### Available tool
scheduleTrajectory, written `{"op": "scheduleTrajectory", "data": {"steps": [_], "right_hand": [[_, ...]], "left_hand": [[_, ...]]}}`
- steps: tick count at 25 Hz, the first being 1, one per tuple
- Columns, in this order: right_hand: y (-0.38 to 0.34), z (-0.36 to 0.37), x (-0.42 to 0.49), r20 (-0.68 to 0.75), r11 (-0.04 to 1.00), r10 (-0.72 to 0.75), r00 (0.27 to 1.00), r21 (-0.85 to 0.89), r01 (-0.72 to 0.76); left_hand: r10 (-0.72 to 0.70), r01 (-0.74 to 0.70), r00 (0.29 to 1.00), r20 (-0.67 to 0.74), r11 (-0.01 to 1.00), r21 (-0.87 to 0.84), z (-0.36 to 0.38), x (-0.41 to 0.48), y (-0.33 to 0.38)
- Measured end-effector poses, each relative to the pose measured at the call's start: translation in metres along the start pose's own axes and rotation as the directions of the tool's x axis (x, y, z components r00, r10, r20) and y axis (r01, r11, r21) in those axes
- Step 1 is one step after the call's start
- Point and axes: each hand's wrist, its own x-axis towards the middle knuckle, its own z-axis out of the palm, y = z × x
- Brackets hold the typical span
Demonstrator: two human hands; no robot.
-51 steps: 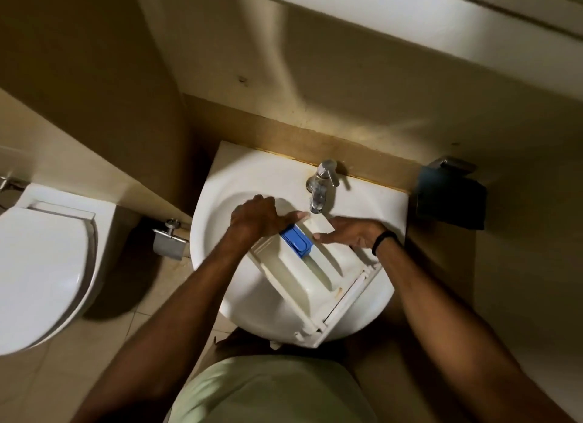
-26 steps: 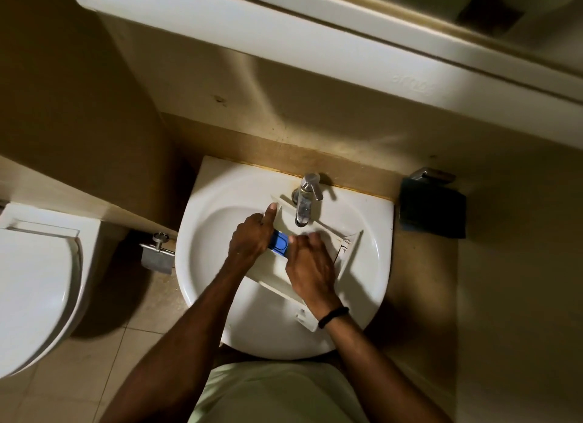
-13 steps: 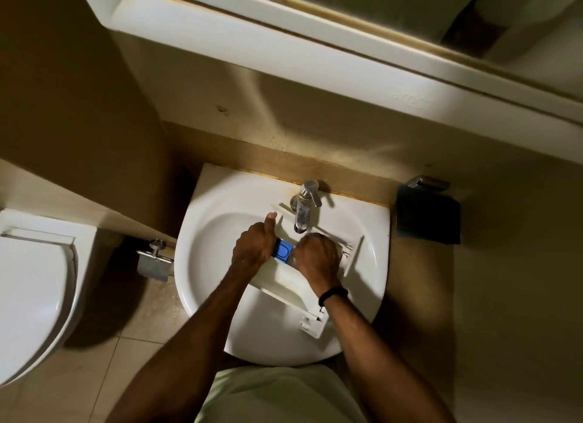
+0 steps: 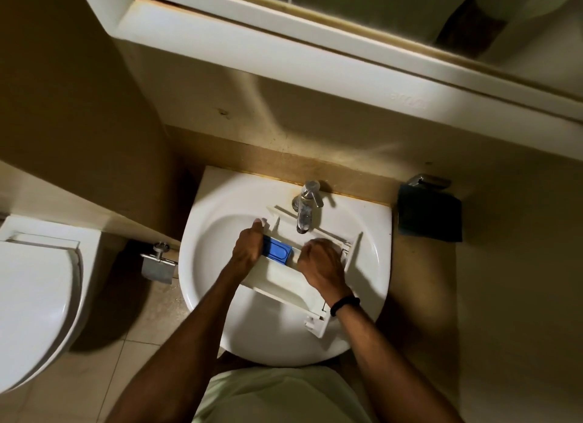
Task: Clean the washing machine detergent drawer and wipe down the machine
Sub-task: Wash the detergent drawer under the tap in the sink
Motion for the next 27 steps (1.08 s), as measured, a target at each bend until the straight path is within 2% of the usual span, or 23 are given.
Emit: {"op": "scheduleTrajectory", "data": {"steps": [1,2,4,6,8,9,10,12,15,16,17,18,20,23,24,27], "right_hand": [[0.002,0.000,0.004,-0.008,0.998,0.055,0.998,0.005,-0.055],[-0.007,-0.001,0.006,-0.005,0.999,0.045,0.999,0.011,-0.045],[-0.035,0.001,0.001,0.010,0.998,-0.040,0.999,0.057,0.039],[-0.033,0.011,-0.006,-0.004,0.991,-0.081,0.997,0.111,0.081],[-0.016,0.007,-0.005,0.044,1.000,-0.020,0.999,0.019,0.019],[-0.014,0.004,-0.002,0.017,0.998,-0.020,1.000,-0.052,0.021],[-0.018,0.001,-0.002,0.015,0.999,0.009,1.000,-0.052,-0.008],[-0.031,0.002,-0.007,0.100,0.996,-0.004,0.995,0.088,-0.005],[-0.023,0.009,-0.006,0.119,0.981,0.019,0.993,0.188,-0.041],[-0.019,0.007,-0.003,0.107,0.977,0.062,0.992,0.195,-0.082],[-0.017,0.010,0.000,0.026,0.972,0.112,0.993,0.207,-0.115],[-0.020,0.011,-0.005,0.042,0.961,0.132,0.990,0.240,-0.138],[-0.026,0.007,-0.017,0.013,0.974,0.086,0.996,0.209,-0.087],[-0.010,0.003,-0.013,-0.158,0.994,0.066,0.985,0.094,-0.052],[-0.008,0.003,-0.010,-0.138,0.991,0.103,0.985,0.104,-0.089],[-0.007,0.016,-0.008,-0.011,0.979,0.002,1.000,0.203,0.000]], "left_hand": [[0.009,-0.009,1.000,0.006,1.000,-0.005,0.000,-0.001,0.000],[0.021,-0.021,1.000,0.003,1.000,0.004,0.001,-0.003,0.001],[0.073,-0.073,0.997,0.005,0.996,0.047,0.001,-0.003,0.000],[0.090,-0.091,0.996,0.017,0.995,0.036,-0.006,-0.004,-0.003],[0.094,-0.096,0.995,0.034,0.994,0.053,-0.009,-0.009,-0.003],[0.104,-0.109,0.993,0.051,0.990,0.091,-0.008,-0.014,0.001],[0.114,-0.122,0.992,0.062,0.981,0.151,-0.006,-0.018,0.004],[0.156,-0.164,0.986,0.052,0.947,0.276,-0.002,-0.021,0.005],[0.178,-0.161,0.984,-0.020,0.928,0.337,-0.001,-0.019,-0.002],[0.180,-0.155,0.983,-0.040,0.923,0.351,-0.001,-0.019,-0.003],[0.179,-0.146,0.982,-0.059,0.922,0.359,-0.001,-0.020,-0.002],[0.175,-0.135,0.982,-0.076,0.919,0.371,0.001,-0.021,-0.001],[0.167,-0.115,0.980,-0.106,0.918,0.378,0.004,-0.025,-0.003],[0.158,-0.095,0.976,-0.147,0.925,0.367,0.006,-0.028,-0.003],[0.153,-0.086,0.976,-0.156,0.926,0.368,0.007,-0.030,-0.002],[0.129,-0.061,0.977,-0.171,0.933,0.355,0.009,-0.035,-0.003]]}}
